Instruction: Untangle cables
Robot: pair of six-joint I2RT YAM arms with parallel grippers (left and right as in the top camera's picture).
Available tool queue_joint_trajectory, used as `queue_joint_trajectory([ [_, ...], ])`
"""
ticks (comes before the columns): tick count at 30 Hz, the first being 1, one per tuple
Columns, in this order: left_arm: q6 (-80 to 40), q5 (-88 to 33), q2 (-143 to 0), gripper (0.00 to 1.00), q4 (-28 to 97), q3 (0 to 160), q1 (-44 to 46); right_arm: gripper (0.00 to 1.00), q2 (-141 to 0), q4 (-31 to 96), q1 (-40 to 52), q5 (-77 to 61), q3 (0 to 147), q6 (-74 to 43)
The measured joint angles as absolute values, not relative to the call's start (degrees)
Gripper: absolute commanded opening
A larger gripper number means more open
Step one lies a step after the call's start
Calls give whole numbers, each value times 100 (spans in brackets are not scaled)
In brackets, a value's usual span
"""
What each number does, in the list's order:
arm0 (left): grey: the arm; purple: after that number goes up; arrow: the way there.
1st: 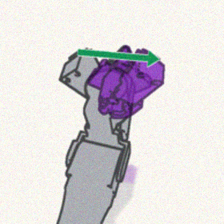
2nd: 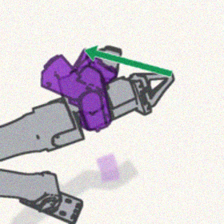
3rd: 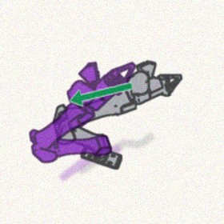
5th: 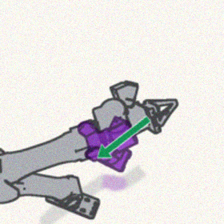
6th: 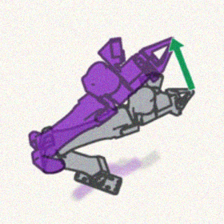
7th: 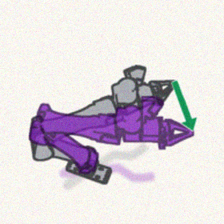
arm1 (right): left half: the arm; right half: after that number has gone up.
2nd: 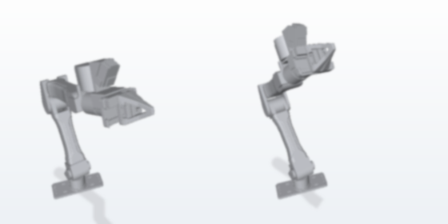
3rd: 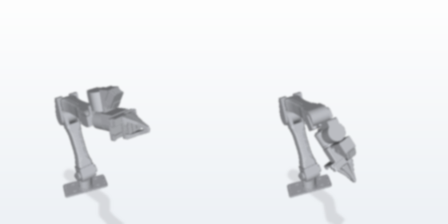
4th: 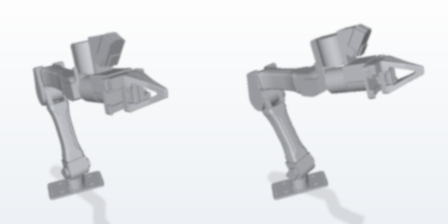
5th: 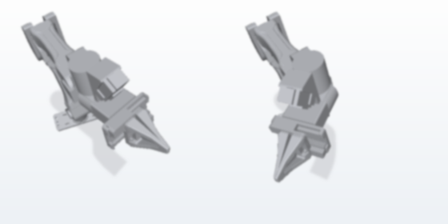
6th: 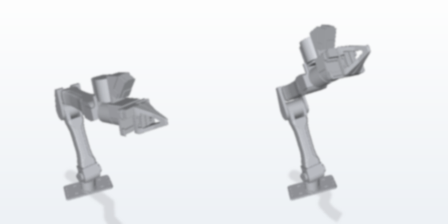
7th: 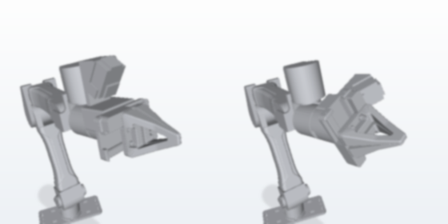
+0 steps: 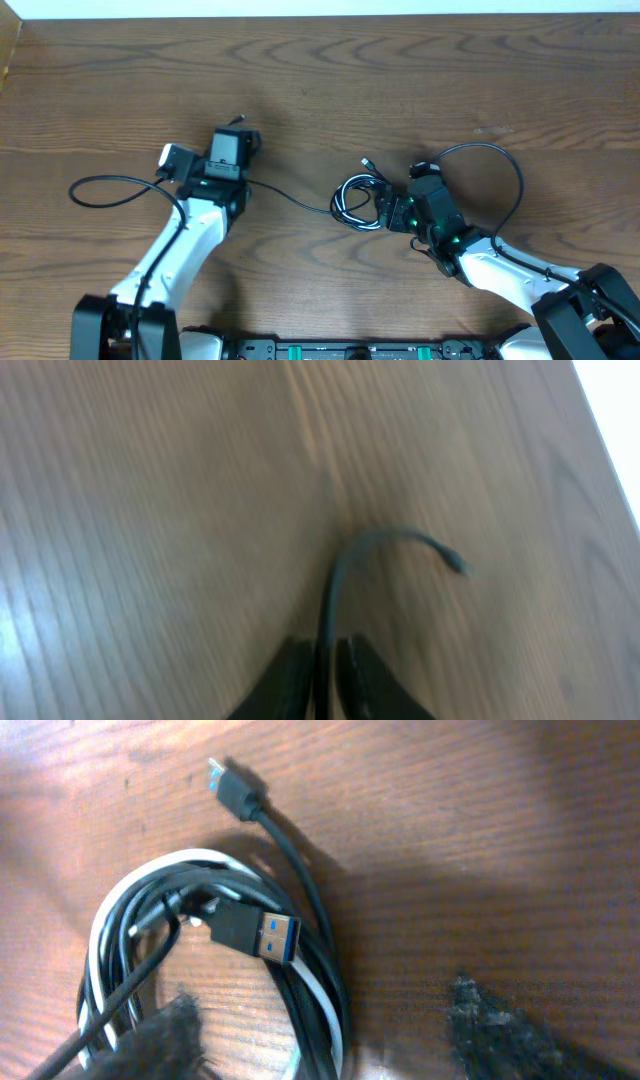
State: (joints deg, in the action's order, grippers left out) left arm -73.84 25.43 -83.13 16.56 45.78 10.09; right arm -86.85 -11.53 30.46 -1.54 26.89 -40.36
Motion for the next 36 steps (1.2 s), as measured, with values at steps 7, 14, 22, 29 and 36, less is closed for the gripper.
queue_joint_trajectory([
  [7,-7481,2246,-8562,53,1970,4578,419,19,-8729,-1109,3046,-187,2641,-4091],
  [14,-7277,1540,-8562,75,1992,4578,357,1,-8759,-1155,3046,-242,2624,-4071],
  [22,-6504,228,-8562,80,2036,4578,357,1,-8777,-1376,3046,-482,2593,-3863],
  [29,-5382,-1044,-8562,80,2036,4578,357,29,-8781,-2040,3044,-609,2565,-3009],
  [36,-4770,-1623,-8562,80,2176,4578,357,55,-8755,-2432,2786,-349,2565,-2648],
])
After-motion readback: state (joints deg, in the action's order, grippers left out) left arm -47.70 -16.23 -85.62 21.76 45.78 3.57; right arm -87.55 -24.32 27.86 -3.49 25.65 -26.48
